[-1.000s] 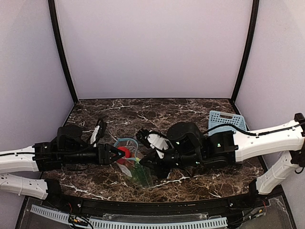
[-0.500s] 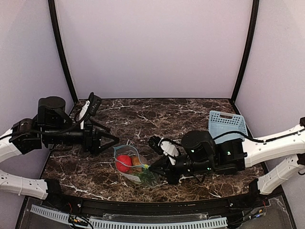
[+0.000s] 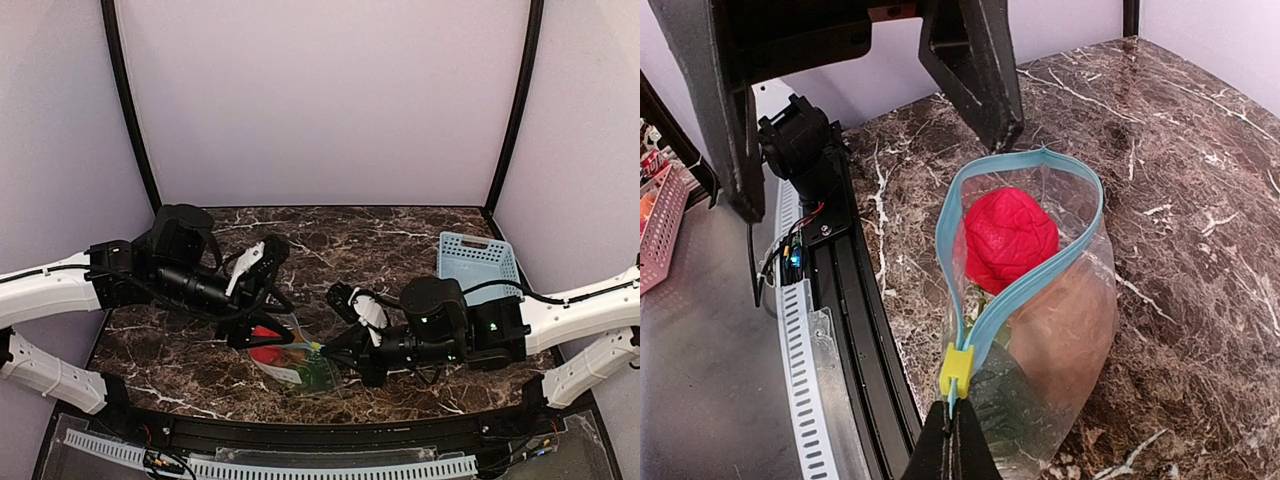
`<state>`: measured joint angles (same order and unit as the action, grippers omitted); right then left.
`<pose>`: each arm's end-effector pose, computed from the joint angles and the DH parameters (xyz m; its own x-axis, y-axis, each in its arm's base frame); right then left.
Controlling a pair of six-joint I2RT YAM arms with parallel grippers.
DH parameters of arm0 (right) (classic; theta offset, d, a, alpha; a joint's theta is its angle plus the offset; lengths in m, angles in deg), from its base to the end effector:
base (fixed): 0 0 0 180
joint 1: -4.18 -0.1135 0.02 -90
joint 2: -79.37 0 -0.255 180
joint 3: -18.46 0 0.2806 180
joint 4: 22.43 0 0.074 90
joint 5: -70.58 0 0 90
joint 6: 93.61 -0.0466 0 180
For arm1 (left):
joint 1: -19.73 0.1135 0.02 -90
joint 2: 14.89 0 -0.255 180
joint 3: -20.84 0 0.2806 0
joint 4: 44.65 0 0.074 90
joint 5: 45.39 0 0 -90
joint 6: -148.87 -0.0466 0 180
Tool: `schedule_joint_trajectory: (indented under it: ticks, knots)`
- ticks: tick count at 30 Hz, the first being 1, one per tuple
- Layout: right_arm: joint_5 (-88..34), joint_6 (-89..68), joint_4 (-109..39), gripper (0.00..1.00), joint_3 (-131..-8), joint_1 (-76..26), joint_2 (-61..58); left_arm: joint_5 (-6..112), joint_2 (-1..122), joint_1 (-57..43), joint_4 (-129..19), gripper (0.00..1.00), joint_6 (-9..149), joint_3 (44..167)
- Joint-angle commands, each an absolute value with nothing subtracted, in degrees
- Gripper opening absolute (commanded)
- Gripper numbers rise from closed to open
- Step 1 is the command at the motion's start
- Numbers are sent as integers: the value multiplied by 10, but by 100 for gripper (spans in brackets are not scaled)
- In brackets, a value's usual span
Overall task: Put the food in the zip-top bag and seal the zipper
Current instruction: Zip the zipper of the food storage bag.
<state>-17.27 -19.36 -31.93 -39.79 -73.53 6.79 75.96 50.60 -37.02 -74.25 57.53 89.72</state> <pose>0.0711 0.3180 0.2386 -0.3458 -0.3131 -0.8845 -0.9094 0.3442 0.2337 0.1422 -0.2612 0.3119 -0.2194 0.3711 -0.9023 0.9755 0.0692 -0.2087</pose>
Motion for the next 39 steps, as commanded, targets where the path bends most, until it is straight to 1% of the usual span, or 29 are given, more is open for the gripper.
schedule_joint_trajectory:
  ticks: [1, 6, 8, 12, 18, 23, 27, 34, 36, 37, 38, 39]
  knots:
    - [-164, -200, -275, 0, -392, -739, 78, 813, 524, -368, -703, 61, 540, 903]
    - [-161, -201, -276, 0, -392, -739, 74, 830, 555, -369, -688, 50, 535, 908]
    - [-157, -201, -276, 0, -392, -739, 75, 839, 570, -368, -687, 44, 533, 911]
    - [-154, -203, -275, 0, -392, -739, 75, 844, 587, -369, -681, 36, 531, 911]
    - [-152, -207, -272, 0, -389, -738, 73, 850, 606, -377, -672, 27, 533, 916]
    - [-150, -208, -266, 0, -386, -738, 75, 848, 615, -381, -677, 22, 531, 919]
    - [-149, -207, -263, 0, -385, -737, 76, 846, 623, -383, -679, 16, 530, 919]
    - [-142, -210, -258, 0, -377, -738, 86, 842, 626, -386, -683, 14, 529, 918]
    - [-140, -213, -253, 0, -372, -737, 89, 842, 624, -386, -683, 22, 529, 914]
    - [-138, -214, -249, 0, -371, -737, 91, 842, 621, -386, -682, 27, 531, 909]
    - [-137, -215, -247, 0, -368, -738, 93, 842, 619, -386, -676, 29, 531, 907]
    - [-136, -216, -246, 0, -367, -737, 94, 840, 614, -386, -671, 34, 532, 902]
